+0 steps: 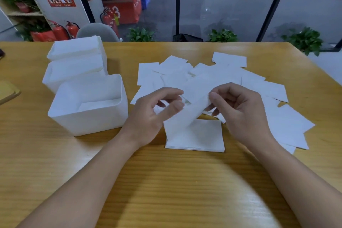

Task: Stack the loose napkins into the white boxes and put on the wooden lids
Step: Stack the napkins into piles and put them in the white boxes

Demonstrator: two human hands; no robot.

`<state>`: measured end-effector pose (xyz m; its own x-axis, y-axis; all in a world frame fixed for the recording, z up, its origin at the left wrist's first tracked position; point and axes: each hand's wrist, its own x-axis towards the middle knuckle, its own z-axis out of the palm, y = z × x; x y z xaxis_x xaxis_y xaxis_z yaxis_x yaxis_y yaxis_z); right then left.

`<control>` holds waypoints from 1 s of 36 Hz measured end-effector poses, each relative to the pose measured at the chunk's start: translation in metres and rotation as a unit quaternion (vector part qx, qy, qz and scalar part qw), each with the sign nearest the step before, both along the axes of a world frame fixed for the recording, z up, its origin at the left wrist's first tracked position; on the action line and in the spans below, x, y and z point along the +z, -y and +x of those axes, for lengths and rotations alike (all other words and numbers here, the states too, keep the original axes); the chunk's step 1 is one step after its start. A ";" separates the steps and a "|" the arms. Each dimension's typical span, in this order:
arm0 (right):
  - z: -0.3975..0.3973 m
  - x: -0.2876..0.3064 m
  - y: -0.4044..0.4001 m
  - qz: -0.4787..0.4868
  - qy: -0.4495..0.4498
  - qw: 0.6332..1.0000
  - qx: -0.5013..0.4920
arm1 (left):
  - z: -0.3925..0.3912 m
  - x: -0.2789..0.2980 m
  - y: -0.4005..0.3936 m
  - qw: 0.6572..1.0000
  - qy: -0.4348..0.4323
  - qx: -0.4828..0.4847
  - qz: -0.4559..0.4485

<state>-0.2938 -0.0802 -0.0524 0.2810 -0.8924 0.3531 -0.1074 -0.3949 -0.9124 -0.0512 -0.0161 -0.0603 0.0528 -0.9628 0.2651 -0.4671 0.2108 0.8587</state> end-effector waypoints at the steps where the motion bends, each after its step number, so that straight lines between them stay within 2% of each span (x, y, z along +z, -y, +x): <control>1: 0.000 0.001 0.000 0.001 0.008 1.000 -0.011 | -0.002 -0.001 -0.001 1.000 -0.002 -0.001 -0.007; 3: -0.001 0.003 0.001 0.004 0.018 0.999 -0.034 | -0.006 -0.002 -0.002 1.000 -0.005 -0.002 -0.030; 5: -0.003 0.003 0.002 0.004 0.006 0.998 -0.061 | -0.007 -0.003 -0.004 0.998 -0.045 -0.010 -0.040; 9: -0.006 0.002 0.004 0.029 -0.017 0.997 -0.074 | -0.006 0.002 -0.004 0.991 -0.133 -0.024 0.007; 14: -0.009 0.003 0.008 0.072 -0.070 0.994 -0.048 | -0.007 -0.005 0.001 0.998 -0.048 0.025 0.019; 19: -0.021 0.005 0.015 0.104 -0.192 0.976 0.012 | -0.004 -0.007 0.001 0.996 0.022 0.011 0.083; 23: -0.027 0.006 0.017 0.101 -0.288 0.951 0.045 | -0.004 -0.012 0.002 0.994 0.065 0.008 0.091; 36: -0.027 -0.003 0.018 0.057 -0.389 0.917 0.071 | -0.003 -0.022 0.002 0.979 0.183 0.008 0.088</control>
